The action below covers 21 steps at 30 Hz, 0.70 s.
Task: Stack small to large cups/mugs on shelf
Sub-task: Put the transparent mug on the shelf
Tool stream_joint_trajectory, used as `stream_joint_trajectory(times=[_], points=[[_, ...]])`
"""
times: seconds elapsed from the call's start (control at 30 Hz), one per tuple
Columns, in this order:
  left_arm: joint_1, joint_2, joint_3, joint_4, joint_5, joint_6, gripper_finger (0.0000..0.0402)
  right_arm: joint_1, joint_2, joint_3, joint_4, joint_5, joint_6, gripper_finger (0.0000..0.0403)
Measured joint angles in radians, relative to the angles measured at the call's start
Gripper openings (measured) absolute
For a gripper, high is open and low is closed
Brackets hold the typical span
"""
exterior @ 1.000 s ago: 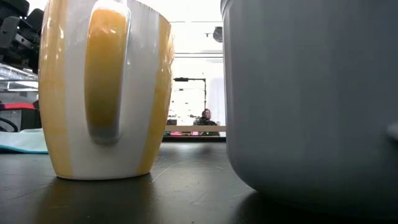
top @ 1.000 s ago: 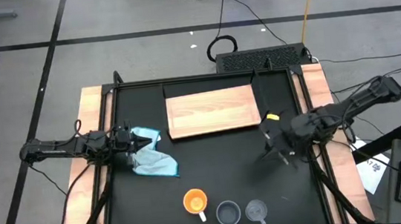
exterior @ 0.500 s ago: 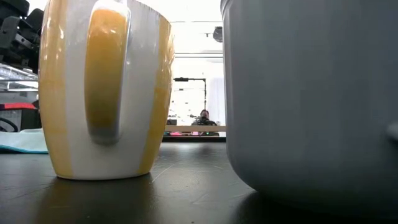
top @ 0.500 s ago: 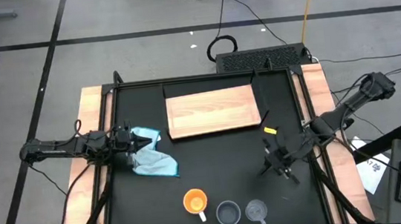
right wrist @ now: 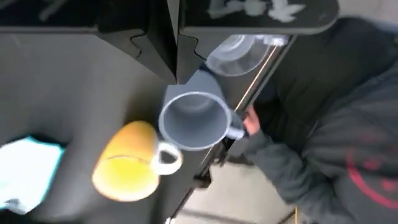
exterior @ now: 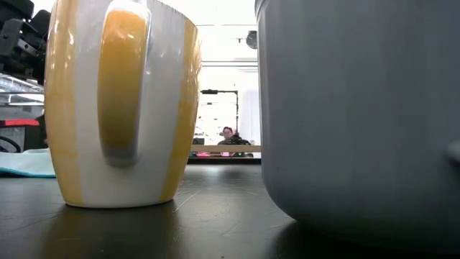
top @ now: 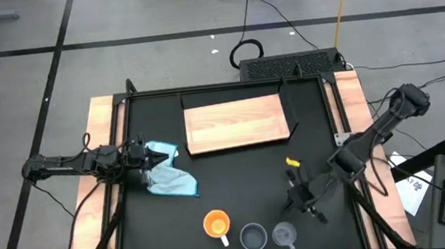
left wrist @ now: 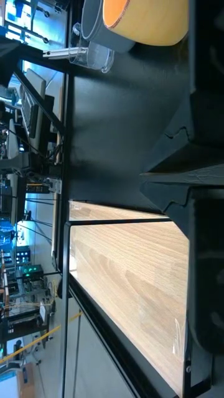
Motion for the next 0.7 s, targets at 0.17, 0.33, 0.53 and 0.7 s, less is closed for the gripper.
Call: stream_joint_trajectory(times=[0.17, 0.33, 0.53, 0.7], points=[[0.0, 0.0, 0.0, 0.0, 0.0, 0.0, 0.0033, 0.015, 0.097, 0.112, -0.112, 0.053, 0.065, 0.0], [0.0, 0.0, 0.0, 0.0, 0.0, 0.0, 0.0033, 0.021, 0.15, 0.152, -0.171, 0.046, 0.132, 0.0], [0.0, 0.0, 0.0, 0.0, 0.0, 0.0, 0.0033, 0.02, 0.16, 0.152, -0.303, 0.042, 0.223, 0.0], [0.0, 0.0, 0.0, 0.0, 0.0, 0.0, 0.0033, 0.024, 0.159, 0.152, -0.323, -0.007, 0.278, 0.0]])
